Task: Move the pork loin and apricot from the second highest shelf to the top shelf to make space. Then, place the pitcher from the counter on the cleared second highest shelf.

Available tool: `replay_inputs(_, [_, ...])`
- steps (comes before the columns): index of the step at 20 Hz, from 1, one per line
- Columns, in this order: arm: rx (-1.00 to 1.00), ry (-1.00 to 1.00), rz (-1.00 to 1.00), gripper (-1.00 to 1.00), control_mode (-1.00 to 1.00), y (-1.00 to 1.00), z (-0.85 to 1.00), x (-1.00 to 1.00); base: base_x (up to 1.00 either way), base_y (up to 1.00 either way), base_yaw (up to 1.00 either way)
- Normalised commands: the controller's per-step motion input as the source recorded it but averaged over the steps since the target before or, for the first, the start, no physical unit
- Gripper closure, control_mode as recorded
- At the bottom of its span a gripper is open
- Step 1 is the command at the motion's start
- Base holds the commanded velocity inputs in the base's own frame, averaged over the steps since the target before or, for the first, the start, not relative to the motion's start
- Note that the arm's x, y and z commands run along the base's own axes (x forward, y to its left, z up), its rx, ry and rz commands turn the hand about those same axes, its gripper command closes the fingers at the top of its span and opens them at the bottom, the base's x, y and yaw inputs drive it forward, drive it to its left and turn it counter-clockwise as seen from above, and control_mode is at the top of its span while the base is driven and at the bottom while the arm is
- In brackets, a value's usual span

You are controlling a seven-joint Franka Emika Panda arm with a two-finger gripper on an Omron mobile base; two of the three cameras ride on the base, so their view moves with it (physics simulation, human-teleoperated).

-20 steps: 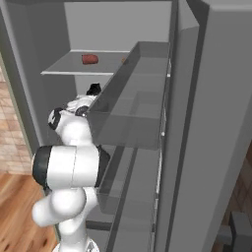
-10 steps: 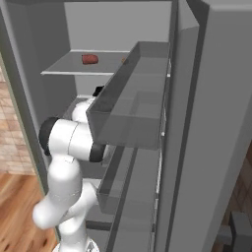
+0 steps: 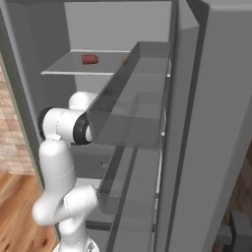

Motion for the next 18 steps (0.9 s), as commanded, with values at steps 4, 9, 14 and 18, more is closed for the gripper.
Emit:
replay_inputs(4, [0.0,0.0,0.03,-1.0,-1.0,-0.07,-0.21,-0.06,0.0,0.0,0.0])
replay_inputs(9, [0.0,0.0,0.01,-1.0,-1.0,0.0,-0.03,-0.39,0.0,0.0,0.0])
replay_inputs(14, [0.0,0.0,0.0,-1.0,-1.0,0.0,0.0,-0.44,0.0,0.0,0.0])
replay_inputs(18, [-0.03,0.03,-0.06,-1.0,-1.0,0.0,-0.03,-0.49,0.0,0.0,0.0])
